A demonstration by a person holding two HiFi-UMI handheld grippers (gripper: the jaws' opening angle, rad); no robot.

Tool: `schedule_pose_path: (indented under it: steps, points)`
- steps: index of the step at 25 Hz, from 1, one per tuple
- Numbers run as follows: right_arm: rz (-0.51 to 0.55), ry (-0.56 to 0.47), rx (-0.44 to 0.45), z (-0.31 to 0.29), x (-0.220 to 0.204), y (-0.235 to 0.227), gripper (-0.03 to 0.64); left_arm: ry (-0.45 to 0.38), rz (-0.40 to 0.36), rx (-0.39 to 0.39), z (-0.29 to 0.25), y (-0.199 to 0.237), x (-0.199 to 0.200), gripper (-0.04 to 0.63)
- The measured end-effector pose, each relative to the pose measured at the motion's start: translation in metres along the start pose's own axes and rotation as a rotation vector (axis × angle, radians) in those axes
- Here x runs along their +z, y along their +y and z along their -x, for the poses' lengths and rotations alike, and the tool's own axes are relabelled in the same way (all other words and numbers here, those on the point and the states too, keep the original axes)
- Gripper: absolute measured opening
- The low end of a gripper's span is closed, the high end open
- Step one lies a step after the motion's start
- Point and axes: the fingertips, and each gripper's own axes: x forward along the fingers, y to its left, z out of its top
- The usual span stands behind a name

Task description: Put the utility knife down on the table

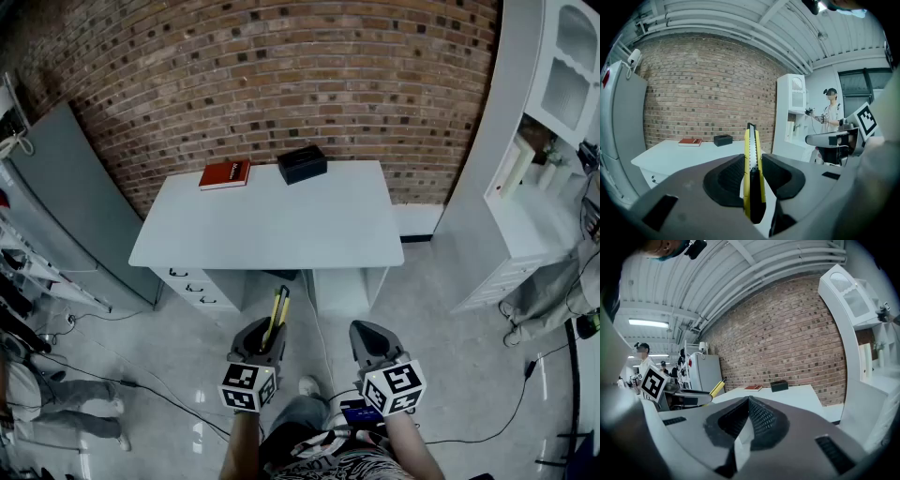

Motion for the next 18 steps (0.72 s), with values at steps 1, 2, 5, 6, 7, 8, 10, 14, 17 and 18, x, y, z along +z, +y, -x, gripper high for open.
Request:
schedule_pose_path:
  steps: [1, 2, 5, 6, 7, 8, 10, 14, 17, 18]
  points:
    - [-0.002, 0.0, -0.004, 0.0, 0.0, 0.001, 0.006, 0.003, 0.0, -0.005, 0.002, 0.0, 0.0, 0.121]
    - [-0.004, 0.001, -0.008, 0.001, 0.001, 0.002, 0.006, 0.006, 0.002, -0.01, 0.004, -0.001, -0.001, 0.121]
    - [-0.004, 0.002, -0.012, 0.001, 0.0, 0.005, 0.006, 0.015, 0.007, -0.017, 0.008, -0.001, -0.006, 0.121]
    - [-0.003, 0.002, -0.011, 0.0, -0.001, 0.006, 0.006, 0.018, 0.007, -0.017, 0.009, -0.001, -0.007, 0.121]
    - [0.0, 0.002, -0.01, 0.0, -0.001, 0.006, 0.006, 0.019, 0.007, -0.017, 0.009, -0.001, -0.008, 0.121]
    - [0.003, 0.002, -0.009, -0.001, 0.0, 0.006, 0.006, 0.019, 0.008, -0.018, 0.008, 0.0, -0.008, 0.121]
    - [0.005, 0.002, -0.009, -0.003, 0.001, 0.005, 0.006, 0.018, 0.009, -0.019, 0.006, 0.001, -0.007, 0.121]
    - [-0.024, -0.037, -0.018, -0.009, 0.008, -0.002, 0.006, 0.035, 0.017, -0.025, -0.003, 0.006, -0.009, 0.121]
    - [-0.042, -0.031, -0.014, -0.022, 0.007, -0.01, 0.006, 0.045, 0.022, -0.027, -0.014, 0.013, -0.011, 0.121]
    - [-0.043, -0.019, -0.016, -0.028, 0.004, -0.013, 0.006, 0.047, 0.024, -0.027, -0.02, 0.016, -0.011, 0.121]
